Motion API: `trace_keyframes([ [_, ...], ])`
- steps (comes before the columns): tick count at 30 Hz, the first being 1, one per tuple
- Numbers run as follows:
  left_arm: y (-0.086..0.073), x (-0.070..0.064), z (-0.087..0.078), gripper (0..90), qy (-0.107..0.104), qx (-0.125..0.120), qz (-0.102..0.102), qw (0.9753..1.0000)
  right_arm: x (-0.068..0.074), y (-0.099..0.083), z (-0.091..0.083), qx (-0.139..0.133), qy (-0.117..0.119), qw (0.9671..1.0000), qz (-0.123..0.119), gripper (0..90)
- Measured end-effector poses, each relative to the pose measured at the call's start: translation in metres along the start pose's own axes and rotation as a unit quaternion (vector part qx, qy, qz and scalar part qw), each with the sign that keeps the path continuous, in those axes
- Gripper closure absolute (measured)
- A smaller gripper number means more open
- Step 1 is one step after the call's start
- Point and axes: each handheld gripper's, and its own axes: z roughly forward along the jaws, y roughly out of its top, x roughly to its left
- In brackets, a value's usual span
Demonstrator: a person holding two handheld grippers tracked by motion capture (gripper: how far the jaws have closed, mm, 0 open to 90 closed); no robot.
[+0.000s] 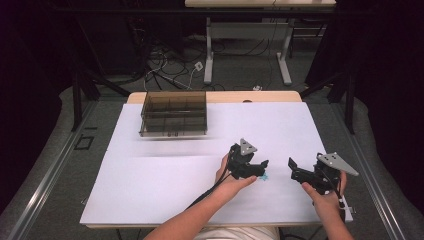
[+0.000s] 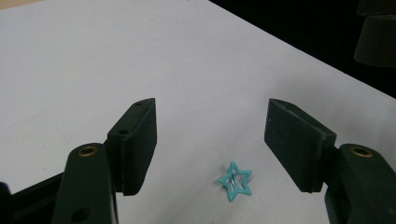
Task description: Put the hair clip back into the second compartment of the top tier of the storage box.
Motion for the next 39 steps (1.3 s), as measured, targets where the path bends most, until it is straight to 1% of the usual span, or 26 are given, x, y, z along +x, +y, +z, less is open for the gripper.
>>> trace_keyframes([
  [1, 0.0, 0.0, 0.0, 35.0, 0.0, 0.0, 0.0, 1.0, 0.0, 0.0, 0.0, 0.0, 0.0, 1.0, 0.0, 0.1],
  [2, 0.0, 0.0, 0.001, 35.0, -0.004, 0.009, 0.001, 1.0, 0.0, 0.0, 0.0, 0.0, -0.007, 1.0, -0.002, 0.1],
  [5, -0.004, -0.001, 0.006, 34.8, -0.006, 0.013, 0.002, 0.9999, 0.0, 0.0, 0.0, 0.002, -0.004, 1.0, -0.003, 0.1],
  [6, -0.005, -0.001, 0.007, 34.5, -0.014, 0.022, 0.0, 0.9997, 0.001, 0.0, 0.0, 0.002, -0.004, 1.0, -0.002, 0.1],
  [8, -0.006, -0.001, 0.008, 34.4, -0.011, 0.026, 0.001, 0.9996, 0.0, 0.0, 0.0, 0.002, -0.004, 1.0, -0.003, 0.1],
  [9, -0.006, -0.001, 0.01, 34.4, -0.018, 0.032, 0.002, 0.9993, 0.0, -0.001, 0.0, 0.002, -0.005, 1.0, -0.003, 0.1],
  [12, -0.008, -0.002, 0.014, 34.5, -0.016, 0.028, 0.003, 0.9995, 0.0, -0.001, 0.001, 0.0, -0.003, 1.0, -0.003, 0.1],
  [14, -0.009, -0.002, 0.015, 35.2, -0.02, 0.033, 0.009, 0.9992, 0.0, -0.001, 0.001, 0.0, -0.003, 1.0, -0.003, 0.1],
  [16, -0.011, -0.004, 0.017, 35.5, -0.019, 0.036, 0.007, 0.9991, 0.0, -0.001, 0.001, 0.001, -0.003, 1.0, -0.002, 0.1],
  [18, -0.012, -0.005, 0.019, 36.0, -0.02, 0.046, 0.012, 0.9987, 0.0, -0.001, 0.001, 0.002, -0.003, 1.0, -0.003, 0.1],
  [19, -0.012, -0.004, 0.02, 36.1, -0.024, 0.049, 0.015, 0.9984, 0.0, -0.001, 0.002, -0.002, -0.004, 1.0, -0.001, 0.1],
  [20, -0.013, -0.005, 0.022, 36.2, -0.022, 0.045, 0.014, 0.9987, 0.0, -0.001, 0.002, 0.002, -0.002, 1.0, -0.001, 0.1],
  [21, -0.013, -0.006, 0.022, 36.4, -0.019, 0.047, 0.016, 0.9986, 0.0, -0.001, 0.002, 0.003, -0.003, 1.0, -0.002, 0.1],
  [22, -0.013, -0.006, 0.023, 36.6, -0.024, 0.054, 0.017, 0.9981, 0.0, -0.001, 0.002, 0.003, -0.003, 1.0, -0.003, 0.1],
  [23, -0.014, -0.007, 0.024, 36.9, -0.021, 0.049, 0.015, 0.9985, -0.001, -0.001, 0.002, 0.003, -0.004, 1.0, -0.003, 0.1],
  [24, -0.014, -0.007, 0.024, 37.1, -0.023, 0.053, 0.018, 0.9982, 0.0, -0.001, 0.001, 0.006, -0.004, 1.0, -0.003, 0.1],
  [26, -0.015, -0.008, 0.025, 37.5, -0.02, 0.059, 0.019, 0.9979, 0.0, -0.002, 0.002, 0.001, -0.004, 1.0, -0.003, 0.1],
  [28, -0.016, -0.009, 0.027, 37.8, -0.018, 0.055, 0.019, 0.9981, 0.0, -0.002, 0.002, 0.002, -0.002, 1.0, -0.004, 0.1],
  [29, -0.017, -0.01, 0.028, 38.0, -0.02, 0.059, 0.022, 0.9978, 0.0, -0.001, 0.001, 0.007, -0.003, 1.0, -0.005, 0.1],
  [31, -0.017, -0.011, 0.029, 38.2, -0.021, 0.058, 0.024, 0.9978, 0.0, -0.001, 0.001, 0.007, -0.002, 1.0, -0.005, 0.1],
  [32, -0.018, -0.012, 0.03, 38.3, -0.022, 0.066, 0.032, 0.9971, 0.0, -0.001, 0.001, 0.007, -0.002, 1.0, -0.005, 0.1],
  [33, -0.018, -0.012, 0.03, 38.7, -0.022, 0.066, 0.032, 0.9971, 0.0, -0.001, 0.0, 0.012, -0.003, 0.9999, -0.005, 0.1],
  [35, -0.019, -0.013, 0.032, 39.0, -0.023, 0.075, 0.035, 0.9963, 0.0, -0.001, 0.001, 0.009, -0.001, 1.0, -0.003, 0.1],
  [37, -0.02, -0.014, 0.033, 39.2, -0.023, 0.075, 0.034, 0.9963, 0.0, -0.002, 0.002, 0.008, 0.001, 1.0, -0.004, 0.1],
  [38, -0.021, -0.015, 0.034, 39.6, -0.024, 0.078, 0.034, 0.9961, 0.0, -0.002, 0.003, 0.002, -0.002, 1.0, -0.001, 0.1],
  [39, -0.021, -0.016, 0.035, 39.8, -0.024, 0.074, 0.033, 0.9964, 0.0, -0.002, 0.003, 0.003, -0.003, 1.0, -0.001, 0.1],
])
